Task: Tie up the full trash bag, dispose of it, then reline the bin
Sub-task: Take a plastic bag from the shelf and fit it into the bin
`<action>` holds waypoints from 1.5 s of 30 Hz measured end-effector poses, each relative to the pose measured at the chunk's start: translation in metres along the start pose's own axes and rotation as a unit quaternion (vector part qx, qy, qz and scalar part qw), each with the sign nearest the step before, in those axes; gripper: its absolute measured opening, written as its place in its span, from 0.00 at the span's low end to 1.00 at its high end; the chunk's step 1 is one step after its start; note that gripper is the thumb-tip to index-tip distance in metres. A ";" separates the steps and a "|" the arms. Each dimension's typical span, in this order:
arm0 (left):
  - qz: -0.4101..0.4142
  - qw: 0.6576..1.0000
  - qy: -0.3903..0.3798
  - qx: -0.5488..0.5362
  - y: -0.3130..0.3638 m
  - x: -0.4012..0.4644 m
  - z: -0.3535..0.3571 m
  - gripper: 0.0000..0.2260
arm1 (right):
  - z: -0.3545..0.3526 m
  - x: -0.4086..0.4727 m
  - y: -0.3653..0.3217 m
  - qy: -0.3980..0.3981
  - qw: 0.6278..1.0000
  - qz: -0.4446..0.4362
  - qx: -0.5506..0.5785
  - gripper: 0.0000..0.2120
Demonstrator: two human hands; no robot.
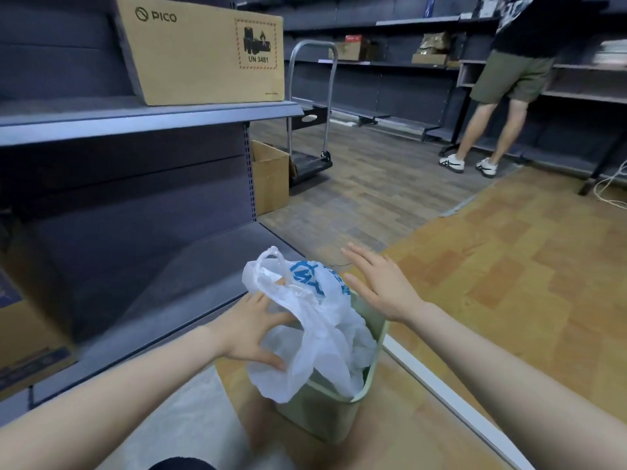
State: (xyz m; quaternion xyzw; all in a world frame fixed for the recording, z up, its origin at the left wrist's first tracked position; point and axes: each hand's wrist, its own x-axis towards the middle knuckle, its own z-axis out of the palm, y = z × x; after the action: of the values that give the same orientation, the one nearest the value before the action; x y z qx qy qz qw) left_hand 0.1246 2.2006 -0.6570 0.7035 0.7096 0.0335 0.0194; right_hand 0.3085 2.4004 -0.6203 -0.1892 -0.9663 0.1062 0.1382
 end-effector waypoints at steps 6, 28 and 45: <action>-0.243 0.963 0.020 -0.119 0.044 0.037 0.009 0.31 | 0.012 0.002 -0.056 -0.120 0.984 -0.126 0.037 0.39; -0.137 0.988 -0.064 0.039 -0.022 -0.014 0.032 0.28 | 0.034 -0.038 0.018 -0.122 0.990 0.056 0.030 0.25; -0.278 0.934 -0.014 -0.226 0.003 0.013 0.048 0.38 | 0.044 -0.035 -0.029 -0.257 0.960 -0.020 -0.105 0.11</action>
State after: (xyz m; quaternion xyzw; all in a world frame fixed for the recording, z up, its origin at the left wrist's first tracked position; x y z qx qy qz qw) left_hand 0.1311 2.2148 -0.7045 0.4557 0.8500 0.1764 0.1965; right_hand 0.3164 2.3535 -0.6621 -0.1492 -0.9787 0.0460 -0.1335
